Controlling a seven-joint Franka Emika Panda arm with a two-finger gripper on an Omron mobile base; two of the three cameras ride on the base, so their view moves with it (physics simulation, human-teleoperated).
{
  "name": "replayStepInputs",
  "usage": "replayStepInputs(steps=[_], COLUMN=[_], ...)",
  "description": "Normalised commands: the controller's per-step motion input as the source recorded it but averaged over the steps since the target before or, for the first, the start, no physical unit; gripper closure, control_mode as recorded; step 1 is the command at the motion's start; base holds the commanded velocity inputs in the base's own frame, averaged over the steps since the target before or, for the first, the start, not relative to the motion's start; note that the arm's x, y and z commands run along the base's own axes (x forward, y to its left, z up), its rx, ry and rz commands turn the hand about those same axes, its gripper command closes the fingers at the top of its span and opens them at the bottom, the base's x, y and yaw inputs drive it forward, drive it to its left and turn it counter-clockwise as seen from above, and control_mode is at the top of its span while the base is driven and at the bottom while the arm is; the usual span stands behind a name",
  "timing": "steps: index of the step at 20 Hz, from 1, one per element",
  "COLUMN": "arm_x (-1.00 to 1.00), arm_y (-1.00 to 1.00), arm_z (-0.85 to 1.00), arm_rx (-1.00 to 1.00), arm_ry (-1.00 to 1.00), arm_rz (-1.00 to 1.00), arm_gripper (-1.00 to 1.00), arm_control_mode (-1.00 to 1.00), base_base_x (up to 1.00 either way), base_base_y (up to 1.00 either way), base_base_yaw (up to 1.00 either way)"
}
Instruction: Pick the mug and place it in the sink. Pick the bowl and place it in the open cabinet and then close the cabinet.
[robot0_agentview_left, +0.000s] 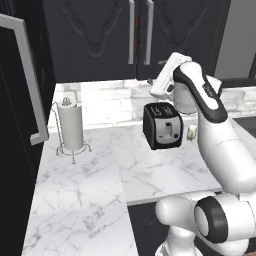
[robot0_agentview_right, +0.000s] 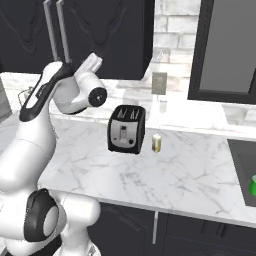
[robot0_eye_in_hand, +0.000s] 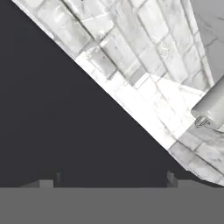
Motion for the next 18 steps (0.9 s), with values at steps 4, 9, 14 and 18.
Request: replayStepInputs(steps=[4, 9, 14, 18], arm_x=[0.55, 0.57, 0.53, 0.29], arm_y=[0.08, 0.05, 0.11, 0.09], arm_z=[0.00, 0.00, 0.00, 0.00], arm_rx=[0.00, 0.00, 0.04, 0.11], arm_ry=[0.28, 0.27, 0.27, 0.28], arm_rz=[-0.15, -0.15, -0.14, -0.10], arm_gripper=[-1.00, -1.00, -1.00, -1.00], arm_control_mode=[-1.00, -1.00, -1.00, -1.00], base_base_x=[0.00, 0.00, 0.00, 0.00], base_base_y=[0.00, 0.00, 0.00, 0.00], base_base_yaw=[0.00, 0.00, 0.00, 0.00])
